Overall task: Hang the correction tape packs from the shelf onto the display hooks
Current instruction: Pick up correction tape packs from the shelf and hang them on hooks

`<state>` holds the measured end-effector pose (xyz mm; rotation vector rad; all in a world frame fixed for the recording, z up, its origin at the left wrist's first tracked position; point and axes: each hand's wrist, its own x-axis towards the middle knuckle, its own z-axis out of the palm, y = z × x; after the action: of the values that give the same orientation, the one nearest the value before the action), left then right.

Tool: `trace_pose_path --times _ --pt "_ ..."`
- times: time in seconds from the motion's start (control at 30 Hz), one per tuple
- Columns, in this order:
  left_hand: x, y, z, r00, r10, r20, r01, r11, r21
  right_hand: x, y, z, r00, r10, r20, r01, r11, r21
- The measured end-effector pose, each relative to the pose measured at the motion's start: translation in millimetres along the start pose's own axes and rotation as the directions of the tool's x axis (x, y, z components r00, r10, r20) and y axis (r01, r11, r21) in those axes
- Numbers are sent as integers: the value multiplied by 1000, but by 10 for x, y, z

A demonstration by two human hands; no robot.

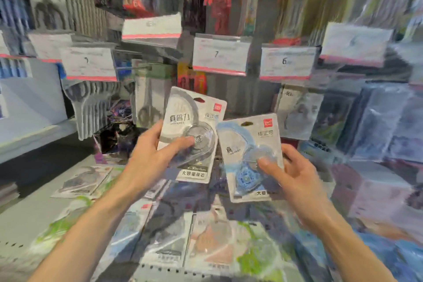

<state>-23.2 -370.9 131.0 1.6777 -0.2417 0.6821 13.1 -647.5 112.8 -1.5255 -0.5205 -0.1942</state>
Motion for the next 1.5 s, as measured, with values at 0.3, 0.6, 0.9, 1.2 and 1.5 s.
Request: trace_pose_path --times 0.3,0.6,0.9,1.2,1.5 --pt "142 278 174 999 11 -40 -8 996 90 132 -141 -287 987 -145 71 149 987 -52" --pt "169 387 142 994 101 -43 -101 995 -4 275 -129 -221 982 -187 10 187 979 -81" --pt "229 574 -47 971 235 -31 -236 972 -18 570 -233 195 965 -248 81 260 946 -194" --pt "275 559 -151 963 266 -49 -267 964 -1 947 -325 499 959 -284 5 282 952 -122" --pt "298 528 -150 961 275 -35 -275 961 25 1137 -340 558 951 -300 -71 290 949 -119"
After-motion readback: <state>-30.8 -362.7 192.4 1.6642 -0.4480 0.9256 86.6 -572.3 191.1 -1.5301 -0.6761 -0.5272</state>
